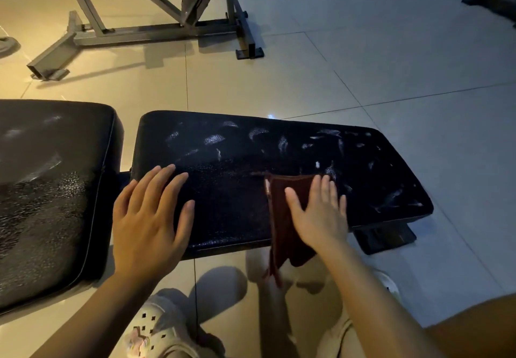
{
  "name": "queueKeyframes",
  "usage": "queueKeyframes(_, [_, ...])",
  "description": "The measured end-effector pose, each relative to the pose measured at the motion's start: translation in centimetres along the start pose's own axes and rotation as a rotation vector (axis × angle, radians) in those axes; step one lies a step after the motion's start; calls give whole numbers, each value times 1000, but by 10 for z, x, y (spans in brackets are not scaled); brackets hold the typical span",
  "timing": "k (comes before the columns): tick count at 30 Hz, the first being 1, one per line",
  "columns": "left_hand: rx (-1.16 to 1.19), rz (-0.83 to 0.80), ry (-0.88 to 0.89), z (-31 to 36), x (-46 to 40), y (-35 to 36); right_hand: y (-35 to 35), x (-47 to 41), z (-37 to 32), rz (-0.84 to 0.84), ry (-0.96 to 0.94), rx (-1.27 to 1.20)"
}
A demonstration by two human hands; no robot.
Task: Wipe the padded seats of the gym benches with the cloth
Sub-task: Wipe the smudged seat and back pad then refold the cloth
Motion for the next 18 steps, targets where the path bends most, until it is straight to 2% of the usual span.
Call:
queueKeyframes(4, [-2,11,-17,2,-1,0,-25,-46,47,-12,160,-10])
queueKeyframes(8, [-16,41,0,1,-2,3,-36,-72,57,17,145,-11])
queueKeyframes(12, [-29,29,-2,2,-2,2,-30,-63,25,14,-63,70])
queueKeyframes(18, [-37,-22,-32,5,-1,1,1,5,-31,-22,-464,120])
Point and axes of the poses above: each hand's wrist, its own x-axis away from the middle knuckle, its own y-axis out of the palm, z = x × y, the point moved 3 cm from there along -x, towards the middle knuckle, and after that the axes turned 15 degrees about -z, right-handed, at the moved point
